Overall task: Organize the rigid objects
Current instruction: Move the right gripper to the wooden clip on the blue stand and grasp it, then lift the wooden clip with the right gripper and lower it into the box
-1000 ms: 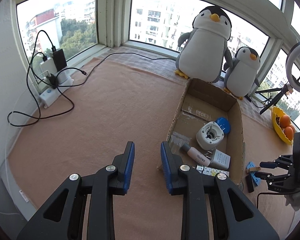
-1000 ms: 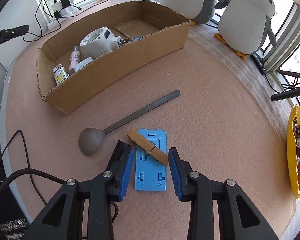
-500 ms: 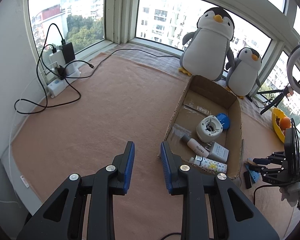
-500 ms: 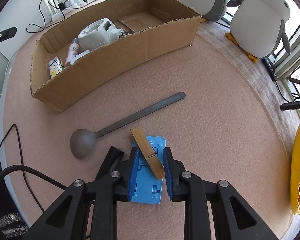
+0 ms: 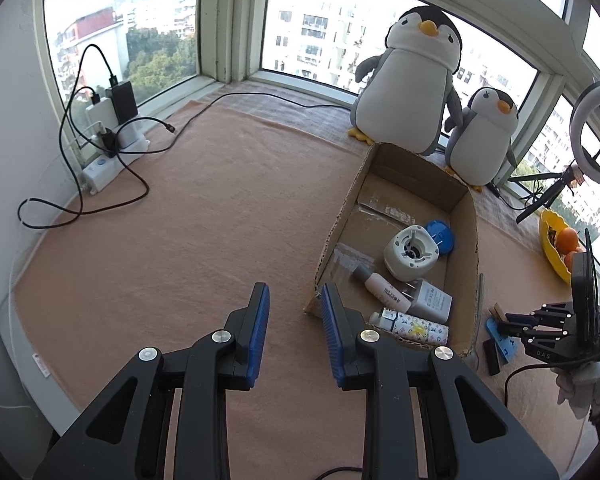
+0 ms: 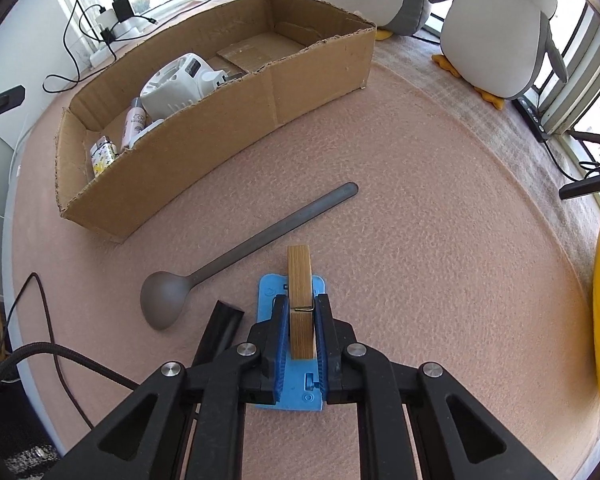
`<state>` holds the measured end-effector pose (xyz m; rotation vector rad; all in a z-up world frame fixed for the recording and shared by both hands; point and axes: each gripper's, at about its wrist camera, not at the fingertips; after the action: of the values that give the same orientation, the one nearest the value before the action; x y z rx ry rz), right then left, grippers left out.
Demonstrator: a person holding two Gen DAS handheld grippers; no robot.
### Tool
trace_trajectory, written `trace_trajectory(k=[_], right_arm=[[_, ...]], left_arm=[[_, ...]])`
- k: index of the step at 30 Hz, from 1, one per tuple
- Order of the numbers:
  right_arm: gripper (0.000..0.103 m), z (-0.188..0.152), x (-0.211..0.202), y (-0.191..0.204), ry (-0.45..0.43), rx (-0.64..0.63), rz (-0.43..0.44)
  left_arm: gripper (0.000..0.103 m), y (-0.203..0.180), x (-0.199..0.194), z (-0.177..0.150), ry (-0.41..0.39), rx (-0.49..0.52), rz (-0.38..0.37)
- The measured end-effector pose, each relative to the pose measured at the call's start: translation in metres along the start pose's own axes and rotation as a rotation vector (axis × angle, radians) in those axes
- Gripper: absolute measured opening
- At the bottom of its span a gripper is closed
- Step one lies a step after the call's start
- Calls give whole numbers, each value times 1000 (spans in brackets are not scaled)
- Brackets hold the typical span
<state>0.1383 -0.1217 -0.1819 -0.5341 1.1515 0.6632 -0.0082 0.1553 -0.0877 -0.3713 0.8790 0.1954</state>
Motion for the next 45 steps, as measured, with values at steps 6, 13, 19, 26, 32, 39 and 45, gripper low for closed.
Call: trace_trajectory(k=[6, 13, 19, 26, 32, 39, 45], right_arm=[[11, -9, -18, -8, -49, 104, 0], [11, -8, -51, -3, -124, 178, -1], [11, 4, -76, 14, -186, 199, -2], [11, 29, -91, 34, -238, 230, 14], [11, 54, -88, 46, -253, 254, 7], [11, 80, -78, 55, -253, 294, 15], [11, 100, -57, 54, -220, 333, 12]], left_arm=[[29, -2, 17, 8, 20, 21, -19], [29, -10, 45, 20, 41, 77, -36], [29, -13, 69, 24, 71, 110, -62], [29, -12, 88, 29, 94, 123, -98], [28, -11, 98, 35, 97, 135, -118], [12, -12, 109, 37, 108, 153, -135], [10, -12, 113, 37, 104, 159, -136]])
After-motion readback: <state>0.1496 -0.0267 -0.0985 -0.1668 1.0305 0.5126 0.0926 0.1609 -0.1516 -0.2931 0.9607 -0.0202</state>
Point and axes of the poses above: each gripper's, at about its wrist camera, not at the fingertips, and x roughly the way its jaws point, y to its left, z to its top, and after that the axes turned 7 degrees about -z, right-handed
